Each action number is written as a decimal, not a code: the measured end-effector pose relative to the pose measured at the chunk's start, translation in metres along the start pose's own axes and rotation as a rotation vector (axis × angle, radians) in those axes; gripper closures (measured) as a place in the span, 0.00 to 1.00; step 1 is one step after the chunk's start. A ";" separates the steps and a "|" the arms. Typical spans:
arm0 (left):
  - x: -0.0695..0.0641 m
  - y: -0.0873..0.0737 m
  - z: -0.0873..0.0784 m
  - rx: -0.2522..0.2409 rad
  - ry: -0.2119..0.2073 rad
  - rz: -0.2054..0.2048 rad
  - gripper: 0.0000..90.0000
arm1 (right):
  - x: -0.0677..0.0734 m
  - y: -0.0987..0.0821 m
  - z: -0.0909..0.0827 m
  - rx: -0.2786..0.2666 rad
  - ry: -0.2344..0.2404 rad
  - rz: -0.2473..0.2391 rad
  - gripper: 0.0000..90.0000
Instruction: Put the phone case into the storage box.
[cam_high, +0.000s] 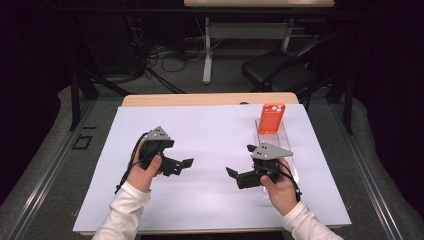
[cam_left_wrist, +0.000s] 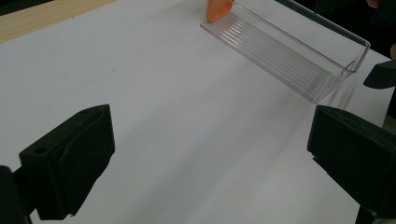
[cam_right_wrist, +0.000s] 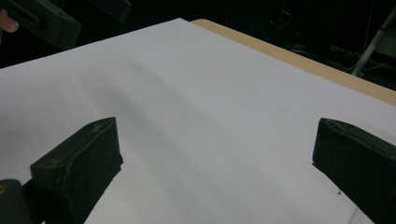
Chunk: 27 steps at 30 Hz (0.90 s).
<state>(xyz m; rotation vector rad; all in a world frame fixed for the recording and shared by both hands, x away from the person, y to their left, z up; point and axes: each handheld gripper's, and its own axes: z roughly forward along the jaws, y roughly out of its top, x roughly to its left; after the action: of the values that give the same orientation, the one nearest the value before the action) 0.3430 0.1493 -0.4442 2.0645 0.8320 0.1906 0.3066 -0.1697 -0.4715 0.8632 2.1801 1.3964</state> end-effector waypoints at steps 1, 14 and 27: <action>-0.001 -0.001 0.001 -0.001 -0.006 0.005 0.01 | 0.002 -0.003 0.000 0.000 0.007 0.004 0.01; -0.012 -0.037 -0.001 -0.050 -0.042 0.017 0.01 | 0.011 -0.024 -0.005 0.008 0.032 0.024 0.01; -0.008 -0.073 -0.015 -0.096 -0.025 -0.020 0.01 | 0.011 -0.046 -0.016 0.002 0.006 0.045 0.01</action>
<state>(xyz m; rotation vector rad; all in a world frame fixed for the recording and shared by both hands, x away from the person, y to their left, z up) 0.2949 0.1835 -0.4908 1.9648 0.8125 0.1901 0.2759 -0.1872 -0.5066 0.9155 2.1802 1.4199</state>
